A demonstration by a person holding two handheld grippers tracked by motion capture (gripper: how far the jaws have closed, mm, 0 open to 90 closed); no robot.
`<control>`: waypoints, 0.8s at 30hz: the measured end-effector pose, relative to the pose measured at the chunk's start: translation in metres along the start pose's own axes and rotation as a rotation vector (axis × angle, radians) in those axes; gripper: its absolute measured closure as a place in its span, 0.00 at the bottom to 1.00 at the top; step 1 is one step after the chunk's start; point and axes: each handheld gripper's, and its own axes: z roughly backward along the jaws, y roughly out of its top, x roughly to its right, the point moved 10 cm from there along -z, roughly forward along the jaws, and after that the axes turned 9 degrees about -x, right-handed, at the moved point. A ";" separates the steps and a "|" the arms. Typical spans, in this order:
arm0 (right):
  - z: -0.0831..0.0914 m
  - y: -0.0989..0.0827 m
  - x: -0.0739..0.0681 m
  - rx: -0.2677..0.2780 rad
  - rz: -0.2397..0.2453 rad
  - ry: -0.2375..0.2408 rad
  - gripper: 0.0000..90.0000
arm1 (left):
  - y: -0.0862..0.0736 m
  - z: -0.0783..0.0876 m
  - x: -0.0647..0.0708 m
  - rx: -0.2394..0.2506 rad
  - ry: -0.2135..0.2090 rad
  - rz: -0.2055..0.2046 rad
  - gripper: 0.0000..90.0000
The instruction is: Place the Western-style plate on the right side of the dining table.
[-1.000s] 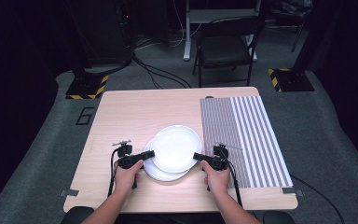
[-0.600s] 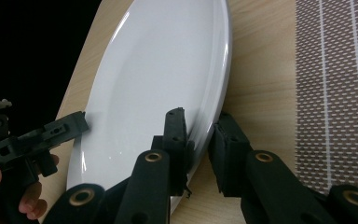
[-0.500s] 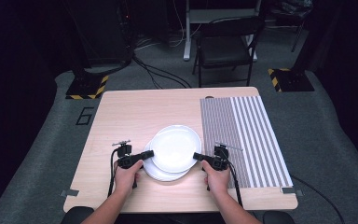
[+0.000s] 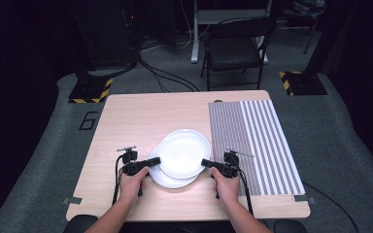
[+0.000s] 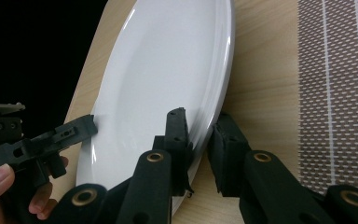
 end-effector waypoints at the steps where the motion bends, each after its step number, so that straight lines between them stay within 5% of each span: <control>1: 0.001 0.001 0.000 0.003 -0.001 0.000 0.87 | 0.001 0.001 0.002 0.006 -0.011 -0.005 0.88; 2: 0.001 0.001 0.000 0.003 -0.001 0.000 0.87 | 0.002 0.003 0.005 0.009 -0.019 -0.015 0.88; 4: 0.001 0.001 -0.001 -0.001 -0.003 0.006 0.87 | 0.001 0.002 0.017 0.009 -0.104 -0.028 0.96; 5: -0.001 -0.001 -0.003 -0.011 -0.004 0.017 0.87 | -0.001 0.000 0.019 -0.005 -0.084 -0.047 0.93; 7: -0.004 -0.003 -0.005 -0.016 0.008 0.011 0.87 | -0.003 -0.003 0.018 0.000 0.036 -0.123 0.86; 8: -0.004 -0.004 -0.006 -0.015 0.002 0.004 0.87 | -0.003 -0.004 0.018 0.006 0.054 -0.133 0.85; 24: -0.003 -0.002 -0.004 0.004 -0.004 -0.008 0.87 | 0.005 0.015 0.002 0.032 0.066 -0.040 0.81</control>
